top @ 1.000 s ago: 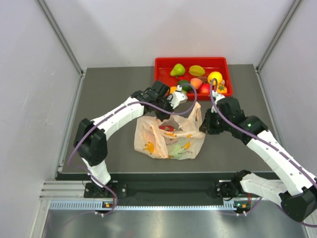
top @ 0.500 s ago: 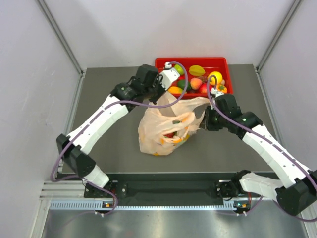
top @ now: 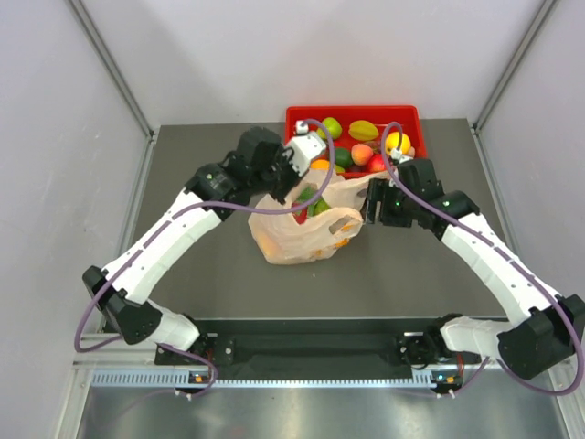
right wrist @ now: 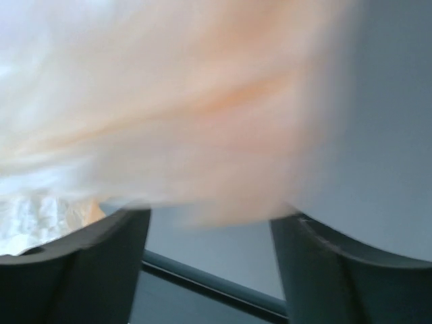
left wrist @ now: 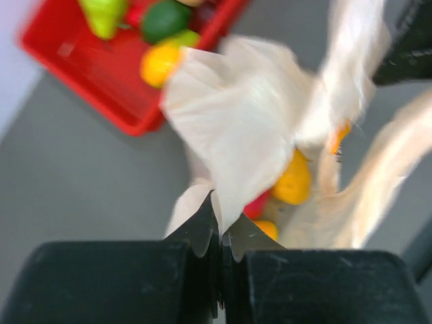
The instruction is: Untie the knot of the plastic bag and take out the fruit
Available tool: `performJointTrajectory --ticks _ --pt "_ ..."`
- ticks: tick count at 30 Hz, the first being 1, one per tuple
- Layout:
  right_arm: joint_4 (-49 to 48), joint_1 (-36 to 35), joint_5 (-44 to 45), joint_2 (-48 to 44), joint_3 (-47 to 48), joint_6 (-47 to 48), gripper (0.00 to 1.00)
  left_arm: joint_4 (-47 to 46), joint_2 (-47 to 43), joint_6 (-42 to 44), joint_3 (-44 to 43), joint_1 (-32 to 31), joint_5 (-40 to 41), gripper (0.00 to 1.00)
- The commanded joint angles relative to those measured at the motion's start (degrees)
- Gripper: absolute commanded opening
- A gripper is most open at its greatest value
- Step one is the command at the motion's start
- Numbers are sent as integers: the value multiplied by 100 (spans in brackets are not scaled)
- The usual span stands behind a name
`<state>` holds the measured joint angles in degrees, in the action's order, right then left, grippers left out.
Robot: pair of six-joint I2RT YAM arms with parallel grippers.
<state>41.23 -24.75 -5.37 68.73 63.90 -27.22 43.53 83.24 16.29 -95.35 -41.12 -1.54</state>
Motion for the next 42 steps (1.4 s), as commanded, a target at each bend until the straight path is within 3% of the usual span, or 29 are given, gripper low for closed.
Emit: performJointTrajectory --ticks 1,7,12,15,18,21,28,29,30,31,33,34,37,42 --pt "147 102 -52 -219 325 182 74 -133 -159 -539 664 -159 -557 0" --pt "745 102 -70 -798 290 463 85 -1405 -642 -1172 1772 -177 -523 0" --pt "1544 93 -87 -1361 518 630 85 -1672 -774 -1612 1950 -177 -576 0" --pt "1651 -3 -603 -1678 720 745 73 -1926 -941 -2067 2072 -177 -584 0" --pt "1442 -310 -852 -1863 659 745 48 -2058 -985 -2297 2100 -177 -470 0" --pt "933 -810 -651 -1898 431 509 2 -2094 -915 -2429 2073 -168 -549 0" --pt "9 -2358 649 -1189 360 252 0 -2094 -739 -2684 2170 -168 -373 0" --pt "-79 -2463 790 -1091 369 296 1 -2103 -748 -2762 2196 -168 -417 0" --pt "-159 -2464 818 -916 395 436 26 -2146 -783 -2772 2240 -168 -417 0" --pt "-212 -2473 827 -827 543 489 44 -2182 -801 -2781 2301 -168 -408 0" --pt "-177 -2473 722 -599 693 691 70 -2147 -801 -2790 2328 -168 -391 0" --pt "-107 -2482 704 -537 851 753 76 -2112 -792 -2781 2328 -168 -400 0" --pt "77 -2543 554 -352 966 1016 82 -2085 -774 -2754 2328 -168 -286 0" --pt "306 -2903 -8 -106 984 1105 75 -2217 -809 -2816 2407 -150 56 0"
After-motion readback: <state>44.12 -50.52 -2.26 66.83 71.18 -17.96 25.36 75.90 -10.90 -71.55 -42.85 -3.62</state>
